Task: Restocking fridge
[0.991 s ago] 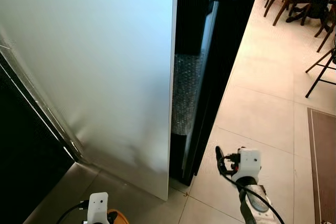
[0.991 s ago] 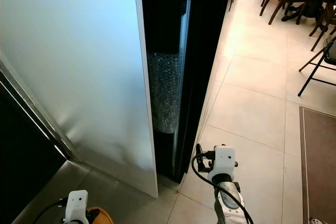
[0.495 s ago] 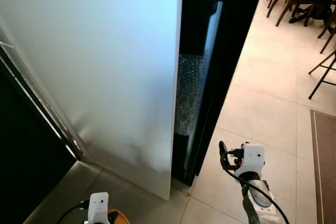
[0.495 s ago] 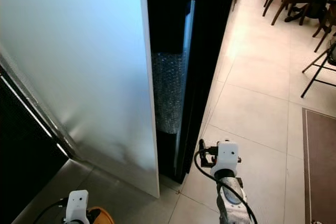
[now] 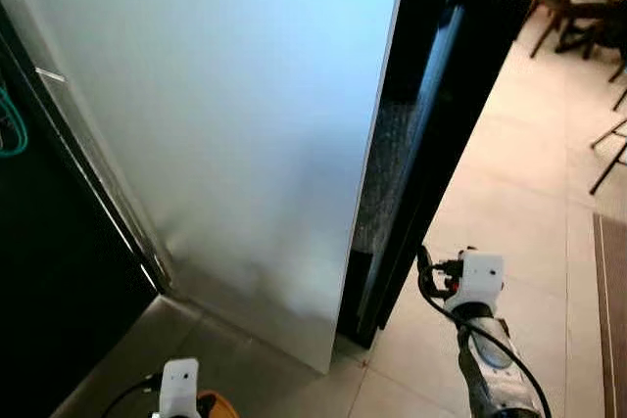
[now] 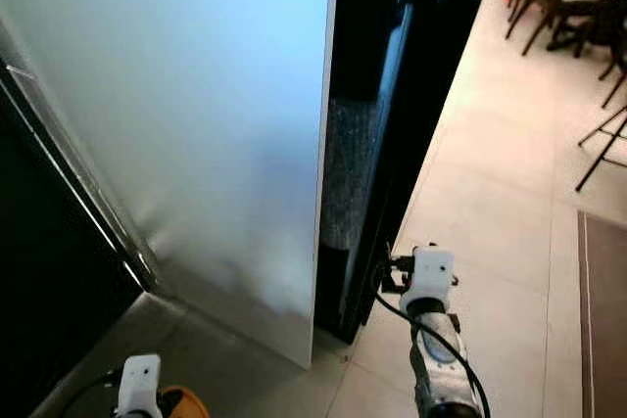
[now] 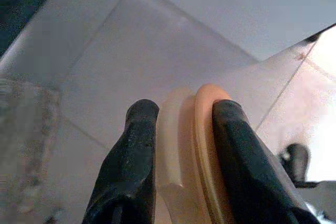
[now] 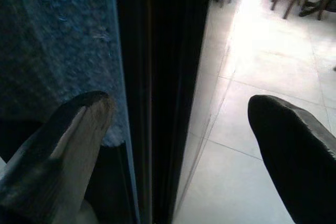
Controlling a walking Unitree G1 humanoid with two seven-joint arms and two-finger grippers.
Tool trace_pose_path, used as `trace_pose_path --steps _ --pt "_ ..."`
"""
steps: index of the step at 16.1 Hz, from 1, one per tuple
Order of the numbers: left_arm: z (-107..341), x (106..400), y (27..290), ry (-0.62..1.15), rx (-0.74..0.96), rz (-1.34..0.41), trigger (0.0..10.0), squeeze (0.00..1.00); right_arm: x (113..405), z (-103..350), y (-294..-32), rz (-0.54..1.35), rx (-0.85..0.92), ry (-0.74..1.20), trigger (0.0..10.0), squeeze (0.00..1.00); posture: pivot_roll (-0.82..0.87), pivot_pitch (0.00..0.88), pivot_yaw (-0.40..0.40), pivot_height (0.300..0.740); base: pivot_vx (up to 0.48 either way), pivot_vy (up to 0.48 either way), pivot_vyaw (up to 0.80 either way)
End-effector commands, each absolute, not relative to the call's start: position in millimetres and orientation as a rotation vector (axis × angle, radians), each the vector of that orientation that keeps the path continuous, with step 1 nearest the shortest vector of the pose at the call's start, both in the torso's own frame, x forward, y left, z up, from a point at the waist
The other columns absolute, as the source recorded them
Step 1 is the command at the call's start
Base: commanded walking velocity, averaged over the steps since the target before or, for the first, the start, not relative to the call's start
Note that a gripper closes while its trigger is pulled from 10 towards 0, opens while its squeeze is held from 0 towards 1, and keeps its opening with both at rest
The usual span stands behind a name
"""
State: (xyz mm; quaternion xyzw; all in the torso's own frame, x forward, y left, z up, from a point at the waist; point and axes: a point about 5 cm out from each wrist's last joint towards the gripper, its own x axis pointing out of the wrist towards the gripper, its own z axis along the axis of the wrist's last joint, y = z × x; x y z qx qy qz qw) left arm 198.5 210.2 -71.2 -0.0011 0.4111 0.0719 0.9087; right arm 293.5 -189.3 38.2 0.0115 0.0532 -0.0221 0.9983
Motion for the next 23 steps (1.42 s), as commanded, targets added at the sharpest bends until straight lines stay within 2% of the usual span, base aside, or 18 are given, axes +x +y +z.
trace_pose_path --steps 1,23 --pt "-75.7 191.5 207.7 0.880 0.009 0.130 10.0 0.00 290.8 38.1 -202.4 -0.087 0.015 0.117 10.0 0.00 -0.01 0.016 -0.018 0.740 0.000 0.255 0.00" --pt "-78.1 187.6 203.8 0.886 0.007 0.090 10.0 0.00 295.7 43.9 -205.6 -0.174 0.054 0.088 10.0 0.00 -0.01 0.000 -0.009 0.740 0.000 0.012 0.00"
